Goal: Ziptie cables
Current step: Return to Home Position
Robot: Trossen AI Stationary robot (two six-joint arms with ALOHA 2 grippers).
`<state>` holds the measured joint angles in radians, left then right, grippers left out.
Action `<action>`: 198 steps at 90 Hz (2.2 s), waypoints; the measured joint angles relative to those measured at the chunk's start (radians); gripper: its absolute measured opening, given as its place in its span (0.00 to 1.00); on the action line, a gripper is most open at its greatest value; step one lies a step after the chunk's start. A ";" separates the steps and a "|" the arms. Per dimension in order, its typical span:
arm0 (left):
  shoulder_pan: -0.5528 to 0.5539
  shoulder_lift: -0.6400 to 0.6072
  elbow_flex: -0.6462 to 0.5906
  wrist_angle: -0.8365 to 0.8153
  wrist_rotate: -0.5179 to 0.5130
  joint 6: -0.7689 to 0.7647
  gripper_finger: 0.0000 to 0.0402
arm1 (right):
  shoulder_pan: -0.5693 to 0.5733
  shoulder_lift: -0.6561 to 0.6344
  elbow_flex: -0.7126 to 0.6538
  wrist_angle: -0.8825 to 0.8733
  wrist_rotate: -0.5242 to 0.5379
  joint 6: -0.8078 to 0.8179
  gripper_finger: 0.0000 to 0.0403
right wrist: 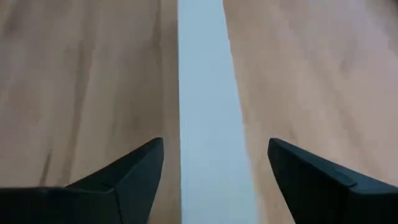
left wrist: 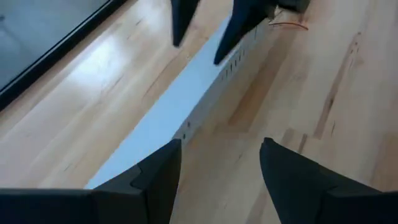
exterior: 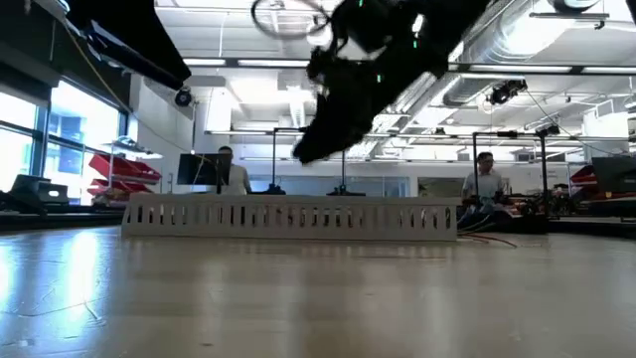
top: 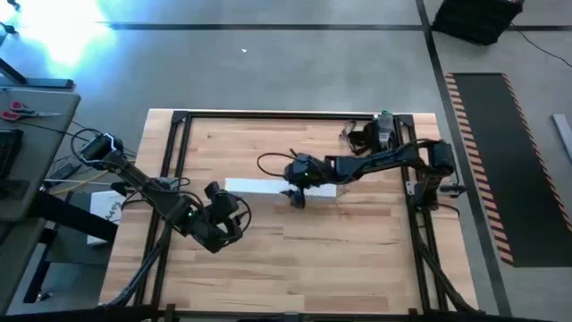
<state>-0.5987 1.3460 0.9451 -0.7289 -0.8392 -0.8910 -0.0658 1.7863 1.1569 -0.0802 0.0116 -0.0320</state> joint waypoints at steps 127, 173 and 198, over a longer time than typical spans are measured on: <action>0.549 -0.966 -0.772 0.764 0.329 0.534 0.00 | -0.200 -1.637 -1.148 0.321 -0.134 0.229 0.33; 0.543 -1.132 -0.933 0.926 0.533 0.709 0.00 | -0.200 -1.682 -1.148 0.219 -0.176 0.223 0.32; 0.543 -1.340 -0.930 0.771 0.565 0.747 0.00 | -0.200 -1.683 -1.148 0.236 -0.181 0.241 0.32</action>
<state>-0.0559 0.0056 0.0147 0.0420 -0.2741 -0.1436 -0.2661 0.1034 0.0093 0.1558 -0.1692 0.2089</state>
